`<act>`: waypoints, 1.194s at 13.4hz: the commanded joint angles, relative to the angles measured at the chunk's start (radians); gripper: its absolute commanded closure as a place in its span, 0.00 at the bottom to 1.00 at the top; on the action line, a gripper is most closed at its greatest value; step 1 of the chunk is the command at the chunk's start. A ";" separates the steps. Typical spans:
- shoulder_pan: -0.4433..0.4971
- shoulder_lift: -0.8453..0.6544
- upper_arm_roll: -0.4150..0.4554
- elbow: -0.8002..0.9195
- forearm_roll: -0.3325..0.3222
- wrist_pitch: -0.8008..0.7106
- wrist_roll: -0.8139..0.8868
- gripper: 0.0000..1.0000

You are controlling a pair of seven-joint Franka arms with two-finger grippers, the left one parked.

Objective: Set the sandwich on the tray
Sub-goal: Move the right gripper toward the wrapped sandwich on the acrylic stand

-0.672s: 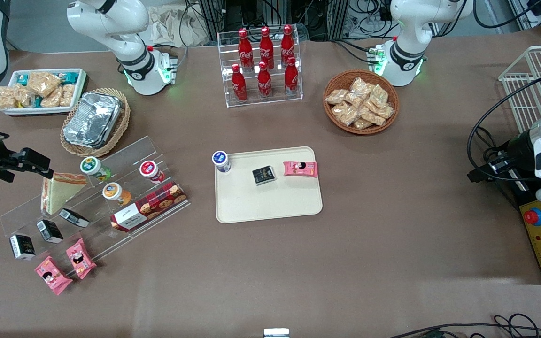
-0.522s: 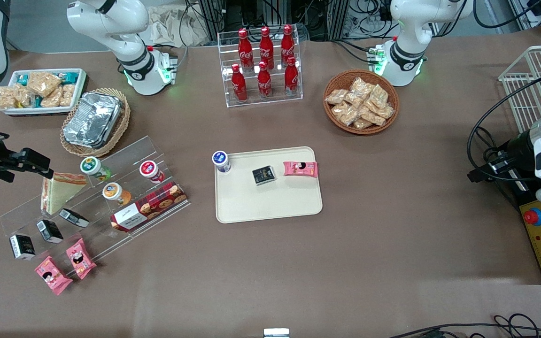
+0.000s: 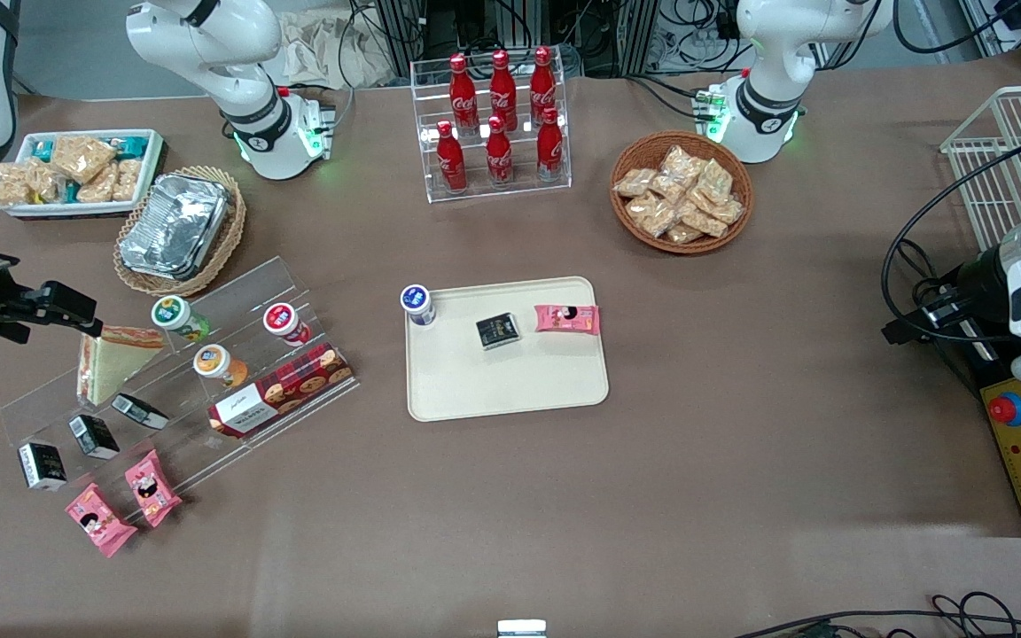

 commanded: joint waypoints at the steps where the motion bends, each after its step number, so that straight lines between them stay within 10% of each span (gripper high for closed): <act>1: -0.005 -0.003 -0.018 -0.004 -0.017 -0.009 0.015 0.02; 10: -0.005 0.016 -0.083 -0.002 -0.011 -0.050 0.683 0.02; 16: -0.003 0.089 -0.175 -0.005 -0.006 -0.024 0.716 0.02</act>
